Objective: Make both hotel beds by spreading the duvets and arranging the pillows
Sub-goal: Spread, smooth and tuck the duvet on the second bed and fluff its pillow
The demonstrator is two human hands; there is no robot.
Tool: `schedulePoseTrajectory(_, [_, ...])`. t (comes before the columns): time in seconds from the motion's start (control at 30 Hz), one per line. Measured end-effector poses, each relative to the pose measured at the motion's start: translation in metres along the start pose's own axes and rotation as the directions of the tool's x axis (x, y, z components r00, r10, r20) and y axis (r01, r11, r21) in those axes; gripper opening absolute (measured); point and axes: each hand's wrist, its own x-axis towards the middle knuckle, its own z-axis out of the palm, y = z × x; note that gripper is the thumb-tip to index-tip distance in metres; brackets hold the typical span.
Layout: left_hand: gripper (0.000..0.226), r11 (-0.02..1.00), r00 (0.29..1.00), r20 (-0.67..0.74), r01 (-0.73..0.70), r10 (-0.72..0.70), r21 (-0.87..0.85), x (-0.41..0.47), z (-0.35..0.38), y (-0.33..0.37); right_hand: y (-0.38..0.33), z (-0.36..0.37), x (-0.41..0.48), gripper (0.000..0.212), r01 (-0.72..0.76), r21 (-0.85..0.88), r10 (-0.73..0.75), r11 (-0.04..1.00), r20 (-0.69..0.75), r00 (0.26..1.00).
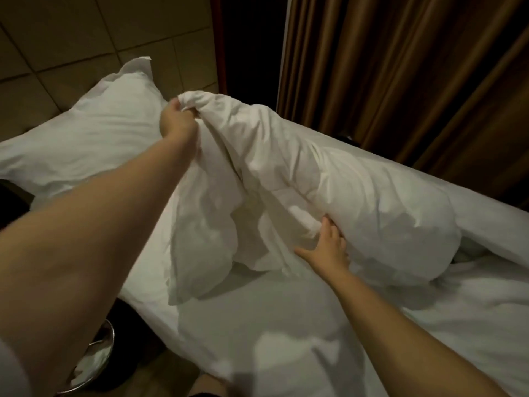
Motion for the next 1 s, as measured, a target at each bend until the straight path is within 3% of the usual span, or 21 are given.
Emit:
schedulePoseTrajectory(0.1, [0.037,0.988,0.992,0.119,-0.057,0.040,0.145,0.010,-0.008,-0.007,-0.007,0.004,0.006,0.111,-0.040,0.066,0.042,0.997,-0.035,0.998])
schedulePoseTrajectory(0.33, [0.028,0.995,0.957,0.287,-0.071,0.049,0.069,0.060,-0.017,-0.031,-0.074,0.041,0.042,0.117,-0.174,0.302,0.172,0.937,0.033,0.985])
schedulePoseTrajectory(0.47, [0.025,0.994,0.958,0.282,-0.071,0.046,0.079,0.133,-0.013,-0.035,-0.140,0.062,0.076,0.118,-0.276,0.245,0.286,0.929,-0.004,0.958])
schedulePoseTrajectory(0.57, [0.035,0.993,0.975,0.219,-0.068,0.046,0.092,0.202,-0.001,-0.007,-0.180,0.075,0.094,0.115,-0.211,0.178,0.239,0.961,-0.148,0.960])
schedulePoseTrajectory(0.7, [0.028,0.979,0.938,0.295,-0.200,0.183,0.028,0.267,0.050,0.069,-0.217,0.064,0.120,0.101,-0.138,0.131,0.170,0.982,-0.275,0.946])
schedulePoseTrajectory(0.8, [0.036,0.973,0.837,0.529,-0.215,0.140,0.083,0.307,0.093,0.090,-0.232,0.056,0.129,0.097,-0.145,0.154,0.190,0.977,-0.334,0.923])
schedulePoseTrajectory(0.9, [0.085,0.894,0.664,0.747,-0.336,0.002,0.297,0.352,0.142,0.018,-0.227,0.068,0.121,0.095,-0.229,0.160,0.266,0.960,-0.274,0.924])
schedulePoseTrajectory(1.0, [0.084,0.822,0.563,0.814,-0.393,-0.140,0.412,0.269,0.118,-0.026,-0.211,0.086,0.104,0.091,-0.344,0.176,0.372,0.922,-0.168,0.913])
